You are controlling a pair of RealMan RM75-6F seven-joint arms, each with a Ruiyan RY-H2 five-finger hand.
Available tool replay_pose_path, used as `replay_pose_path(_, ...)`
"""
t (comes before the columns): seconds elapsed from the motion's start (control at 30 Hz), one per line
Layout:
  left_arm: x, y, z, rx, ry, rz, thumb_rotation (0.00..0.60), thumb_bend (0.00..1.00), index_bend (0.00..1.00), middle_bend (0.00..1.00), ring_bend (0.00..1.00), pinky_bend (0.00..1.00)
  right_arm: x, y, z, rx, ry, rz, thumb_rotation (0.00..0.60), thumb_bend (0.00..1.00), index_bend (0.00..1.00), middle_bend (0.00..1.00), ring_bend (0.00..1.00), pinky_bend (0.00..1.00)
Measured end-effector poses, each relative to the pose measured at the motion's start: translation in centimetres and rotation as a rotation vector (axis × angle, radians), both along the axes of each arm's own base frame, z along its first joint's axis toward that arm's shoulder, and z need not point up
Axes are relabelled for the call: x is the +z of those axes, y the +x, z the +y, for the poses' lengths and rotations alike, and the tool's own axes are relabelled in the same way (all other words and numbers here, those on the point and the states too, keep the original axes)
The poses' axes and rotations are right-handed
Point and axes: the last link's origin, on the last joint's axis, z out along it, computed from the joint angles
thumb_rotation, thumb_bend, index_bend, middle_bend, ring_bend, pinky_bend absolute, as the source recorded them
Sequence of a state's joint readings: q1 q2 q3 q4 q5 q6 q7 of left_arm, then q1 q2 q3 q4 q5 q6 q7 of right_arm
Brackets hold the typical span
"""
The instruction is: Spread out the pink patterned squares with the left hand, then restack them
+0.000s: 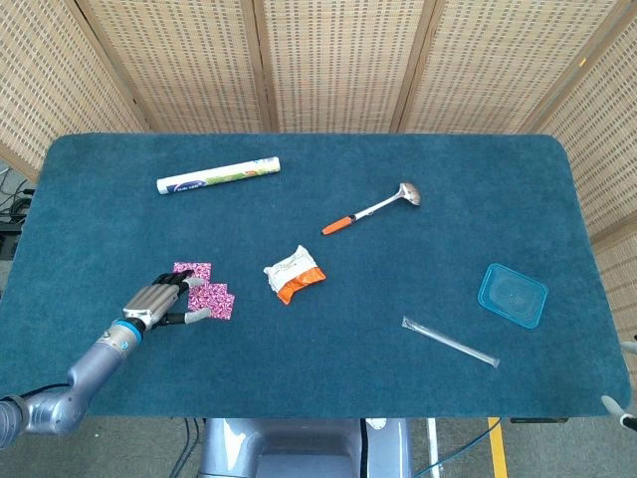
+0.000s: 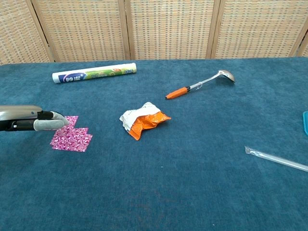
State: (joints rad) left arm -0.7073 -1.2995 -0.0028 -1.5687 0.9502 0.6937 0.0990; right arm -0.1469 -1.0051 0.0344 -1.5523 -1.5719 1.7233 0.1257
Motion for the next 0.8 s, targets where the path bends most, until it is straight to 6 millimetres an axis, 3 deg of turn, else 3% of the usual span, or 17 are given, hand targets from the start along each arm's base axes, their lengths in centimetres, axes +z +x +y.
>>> replay_pose_path(0.33, -0.5, 1.2, -2.9, -0.076, -0.073, -0.028, 0.041, 0.0, 0.12, 0.0, 0.0, 0.0, 0.1, -0.2, 0.2, -0.003, -0.004, -0.003, 0.6, 0.01, 0.3, 0.26, 0.0, 0.0)
replay_pose_path(0.8, -1.8, 0.7, -3.2, -0.065, -0.101, -0.007, 0.039, 0.0, 0.12, 0.0, 0.0, 0.0, 0.1, -0.4, 0.4, -0.008, -0.005, -0.006, 0.6, 0.01, 0.3, 0.26, 0.0, 0.0)
